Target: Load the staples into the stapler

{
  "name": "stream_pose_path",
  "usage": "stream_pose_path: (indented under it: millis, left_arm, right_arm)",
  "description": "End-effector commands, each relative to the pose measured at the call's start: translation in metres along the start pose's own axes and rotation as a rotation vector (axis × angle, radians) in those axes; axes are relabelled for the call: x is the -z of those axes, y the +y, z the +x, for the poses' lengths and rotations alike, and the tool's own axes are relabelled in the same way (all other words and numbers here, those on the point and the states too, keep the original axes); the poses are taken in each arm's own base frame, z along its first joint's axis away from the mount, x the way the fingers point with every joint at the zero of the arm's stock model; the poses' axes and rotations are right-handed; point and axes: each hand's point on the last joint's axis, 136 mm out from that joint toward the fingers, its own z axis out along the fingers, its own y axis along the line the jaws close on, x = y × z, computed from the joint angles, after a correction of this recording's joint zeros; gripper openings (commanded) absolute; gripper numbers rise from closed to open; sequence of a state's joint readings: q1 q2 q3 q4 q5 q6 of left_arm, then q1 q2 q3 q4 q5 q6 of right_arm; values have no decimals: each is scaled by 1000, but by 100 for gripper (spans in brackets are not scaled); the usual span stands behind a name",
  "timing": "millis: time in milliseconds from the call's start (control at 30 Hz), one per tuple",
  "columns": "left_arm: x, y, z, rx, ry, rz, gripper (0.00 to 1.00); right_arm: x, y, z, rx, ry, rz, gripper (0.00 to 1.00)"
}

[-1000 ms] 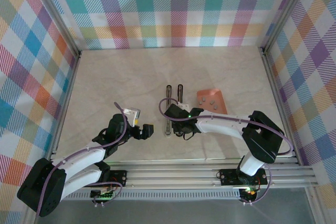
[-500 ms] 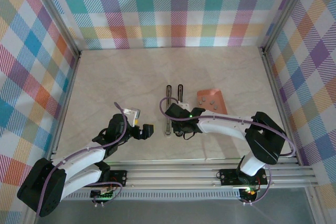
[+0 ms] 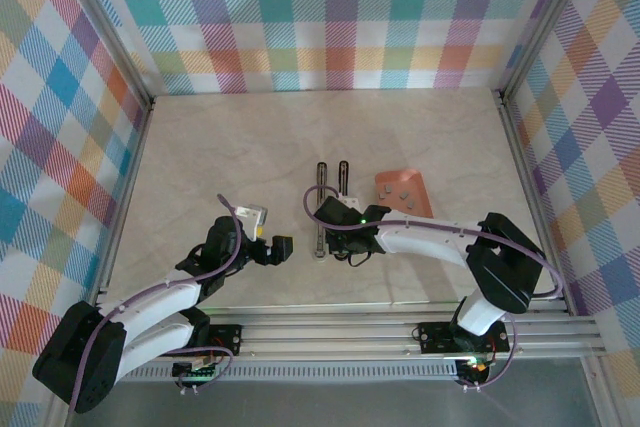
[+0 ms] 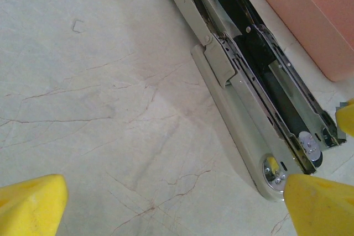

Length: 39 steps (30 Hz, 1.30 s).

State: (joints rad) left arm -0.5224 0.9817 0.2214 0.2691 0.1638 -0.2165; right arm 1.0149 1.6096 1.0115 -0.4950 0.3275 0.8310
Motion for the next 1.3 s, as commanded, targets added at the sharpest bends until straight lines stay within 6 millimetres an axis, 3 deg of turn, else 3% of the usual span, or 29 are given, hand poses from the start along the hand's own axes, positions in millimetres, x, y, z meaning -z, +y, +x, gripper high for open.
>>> stream_pose_path:
  millis: [0, 367, 800, 1267]
  left_arm:
    - [0, -7, -14, -20, -37, 18, 100]
    - [0, -7, -13, -20, -34, 18, 100]
    - [0, -7, -13, -20, -32, 19, 100]
    - [0, -8, -14, -21, -30, 21, 100]
  right_arm:
    - [-6, -2, 7, -8, 25, 17, 18]
    - [-9, -13, 11, -20, 37, 75, 17]
    - [20, -12, -10, -5, -64, 32, 19]
    - [3, -12, 3, 2, -1, 49, 18]
